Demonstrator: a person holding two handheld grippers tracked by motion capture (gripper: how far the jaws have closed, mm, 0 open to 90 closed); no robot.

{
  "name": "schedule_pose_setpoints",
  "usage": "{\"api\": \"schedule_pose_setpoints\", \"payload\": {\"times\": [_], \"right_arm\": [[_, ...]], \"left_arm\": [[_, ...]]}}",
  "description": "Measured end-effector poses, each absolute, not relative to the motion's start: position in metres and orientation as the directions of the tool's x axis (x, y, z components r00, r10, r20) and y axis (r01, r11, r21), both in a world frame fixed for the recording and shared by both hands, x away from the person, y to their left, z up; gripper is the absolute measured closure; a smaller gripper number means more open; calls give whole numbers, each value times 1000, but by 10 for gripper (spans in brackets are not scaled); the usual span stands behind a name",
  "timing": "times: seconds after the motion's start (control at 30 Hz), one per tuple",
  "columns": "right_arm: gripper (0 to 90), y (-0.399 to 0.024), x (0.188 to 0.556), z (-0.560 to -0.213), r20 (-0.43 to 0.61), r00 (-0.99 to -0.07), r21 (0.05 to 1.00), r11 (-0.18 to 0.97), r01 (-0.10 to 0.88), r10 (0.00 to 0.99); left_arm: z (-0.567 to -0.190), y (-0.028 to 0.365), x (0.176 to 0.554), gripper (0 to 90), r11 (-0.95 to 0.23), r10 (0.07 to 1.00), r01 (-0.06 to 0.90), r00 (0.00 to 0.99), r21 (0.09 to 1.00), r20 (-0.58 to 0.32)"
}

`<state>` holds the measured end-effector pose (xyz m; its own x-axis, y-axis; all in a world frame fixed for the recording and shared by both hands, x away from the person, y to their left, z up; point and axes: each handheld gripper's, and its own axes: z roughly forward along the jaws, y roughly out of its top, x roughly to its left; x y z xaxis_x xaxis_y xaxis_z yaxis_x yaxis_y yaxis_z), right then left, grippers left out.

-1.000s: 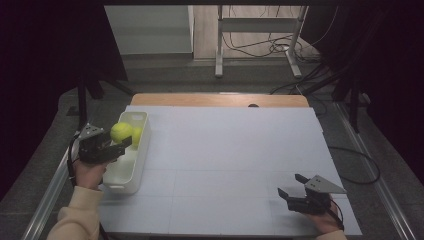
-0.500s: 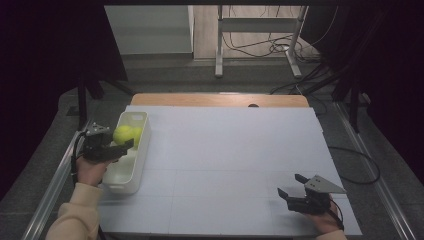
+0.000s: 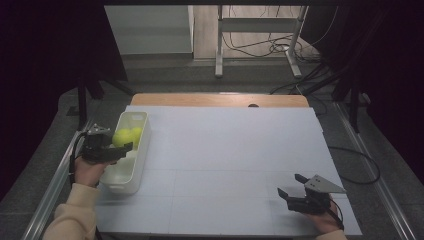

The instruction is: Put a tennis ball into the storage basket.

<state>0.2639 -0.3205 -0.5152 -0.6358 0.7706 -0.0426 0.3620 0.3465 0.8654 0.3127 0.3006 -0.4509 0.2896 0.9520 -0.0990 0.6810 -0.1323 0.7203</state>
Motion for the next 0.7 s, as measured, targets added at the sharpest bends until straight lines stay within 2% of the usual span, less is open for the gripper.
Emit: {"api": "schedule_pose_setpoints", "payload": {"times": [0.17, 0.27, 0.7], "right_arm": [[171, -320, 264, -515, -46, -635, 864, 349, 361, 771], [171, -320, 264, -515, -43, -636, 865, 347, 361, 770], [171, -321, 264, -515, -45, -635, 866, 347, 359, 771]], "left_arm": [[-450, 302, 312, 249, -121, 956, 671, 278, 731, -96], [-447, 303, 312, 149, -115, 957, 670, 272, 734, -98], [-442, 294, 305, 119, -118, 939, 611, 325, 783, -112]]}}
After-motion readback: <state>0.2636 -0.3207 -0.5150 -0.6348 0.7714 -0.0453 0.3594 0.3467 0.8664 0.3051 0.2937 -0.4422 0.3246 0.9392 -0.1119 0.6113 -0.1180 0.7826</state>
